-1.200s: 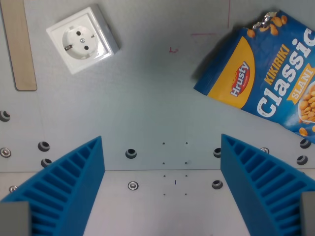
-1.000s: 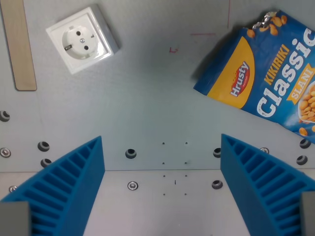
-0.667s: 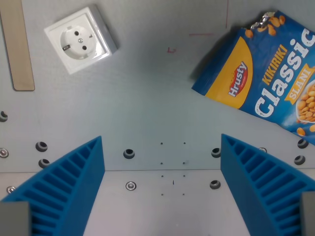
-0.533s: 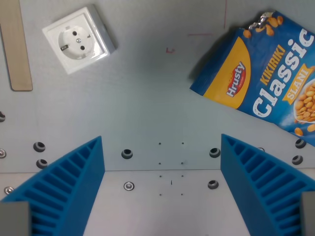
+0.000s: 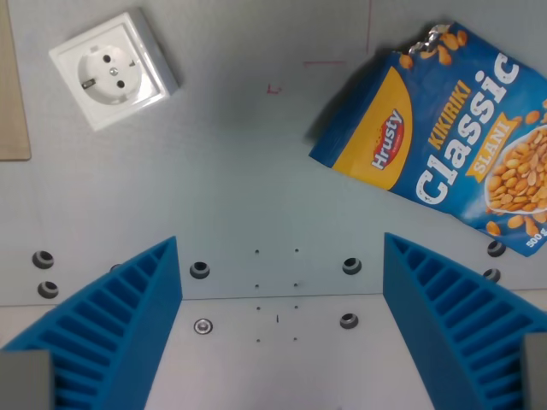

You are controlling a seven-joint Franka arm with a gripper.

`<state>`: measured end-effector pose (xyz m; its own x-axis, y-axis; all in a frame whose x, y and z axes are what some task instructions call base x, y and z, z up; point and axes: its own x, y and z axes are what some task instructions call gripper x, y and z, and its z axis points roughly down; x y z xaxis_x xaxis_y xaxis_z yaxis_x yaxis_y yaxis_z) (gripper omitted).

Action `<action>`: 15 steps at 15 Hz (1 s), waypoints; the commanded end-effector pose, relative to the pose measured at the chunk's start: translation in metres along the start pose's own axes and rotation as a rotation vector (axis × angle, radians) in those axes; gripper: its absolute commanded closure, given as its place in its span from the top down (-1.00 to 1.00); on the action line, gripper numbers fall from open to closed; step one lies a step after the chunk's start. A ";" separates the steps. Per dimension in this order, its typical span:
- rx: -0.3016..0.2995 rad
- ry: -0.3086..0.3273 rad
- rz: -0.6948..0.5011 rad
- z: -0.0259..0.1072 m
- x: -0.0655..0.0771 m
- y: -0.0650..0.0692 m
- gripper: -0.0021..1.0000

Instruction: Rotate around base negative x

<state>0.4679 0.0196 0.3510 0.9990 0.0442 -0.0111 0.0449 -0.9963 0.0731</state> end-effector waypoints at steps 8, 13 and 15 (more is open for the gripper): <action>-0.282 -0.014 0.017 -0.002 0.000 -0.003 1.00; -0.348 -0.018 0.017 -0.002 0.000 -0.003 1.00; -0.375 -0.020 0.017 -0.002 0.000 -0.003 1.00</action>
<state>0.4681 0.0197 0.3496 0.9985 0.0530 -0.0101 0.0538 -0.9690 0.2410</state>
